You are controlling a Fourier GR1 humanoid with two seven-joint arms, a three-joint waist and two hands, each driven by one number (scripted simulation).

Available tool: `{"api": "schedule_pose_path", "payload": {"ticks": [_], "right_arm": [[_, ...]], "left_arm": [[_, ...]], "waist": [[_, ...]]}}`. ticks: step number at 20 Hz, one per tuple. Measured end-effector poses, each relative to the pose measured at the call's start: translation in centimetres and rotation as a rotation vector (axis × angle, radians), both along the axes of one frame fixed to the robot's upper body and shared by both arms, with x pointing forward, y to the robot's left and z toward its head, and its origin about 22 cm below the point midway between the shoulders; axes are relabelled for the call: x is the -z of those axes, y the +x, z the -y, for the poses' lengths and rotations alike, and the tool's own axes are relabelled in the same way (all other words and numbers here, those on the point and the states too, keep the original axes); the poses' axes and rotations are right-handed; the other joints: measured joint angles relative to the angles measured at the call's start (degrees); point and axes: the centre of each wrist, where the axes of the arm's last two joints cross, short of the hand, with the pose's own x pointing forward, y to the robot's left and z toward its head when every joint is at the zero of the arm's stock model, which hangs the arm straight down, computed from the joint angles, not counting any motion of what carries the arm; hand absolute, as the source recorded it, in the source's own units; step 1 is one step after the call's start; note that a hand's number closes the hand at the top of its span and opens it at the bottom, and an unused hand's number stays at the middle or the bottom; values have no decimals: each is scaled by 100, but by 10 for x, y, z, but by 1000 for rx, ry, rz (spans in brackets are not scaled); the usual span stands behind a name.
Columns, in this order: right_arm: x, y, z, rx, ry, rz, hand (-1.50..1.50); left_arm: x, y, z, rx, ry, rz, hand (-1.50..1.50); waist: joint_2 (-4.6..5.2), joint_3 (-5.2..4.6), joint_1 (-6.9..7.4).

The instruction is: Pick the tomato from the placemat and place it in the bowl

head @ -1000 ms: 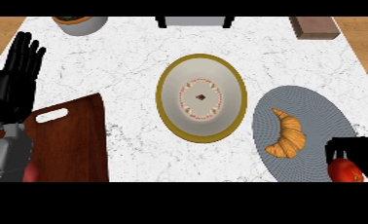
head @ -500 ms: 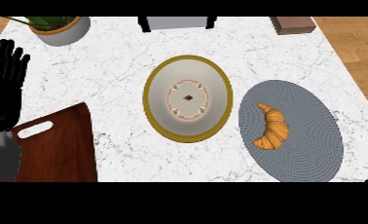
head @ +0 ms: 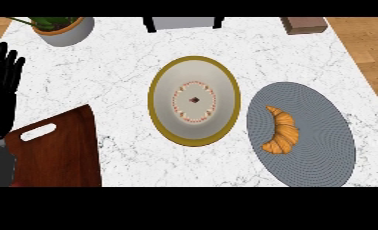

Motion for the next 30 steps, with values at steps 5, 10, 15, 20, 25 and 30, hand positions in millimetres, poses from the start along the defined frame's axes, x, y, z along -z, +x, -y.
{"api": "schedule_pose_path", "payload": {"ticks": [5,10,15,20,25,30], "right_arm": [[-19,-5,-22,-51,0,95,150],[-17,5,-39,-124,30,217,150],[-14,26,-63,-196,128,357,150],[-14,43,-89,-223,249,431,150],[-18,61,-110,-227,353,460,150],[-26,84,-128,-242,427,430,150]], "left_arm": [[-1,3,2,9,2,3,0],[-2,5,5,28,1,5,0],[-3,10,10,48,2,9,0],[-8,15,13,67,11,19,0],[-8,18,20,95,7,21,0],[-9,25,30,127,3,24,0]], "waist": [[22,3,65],[46,-3,173],[77,-11,269],[116,-19,408],[158,-30,573],[198,-33,720]]}}
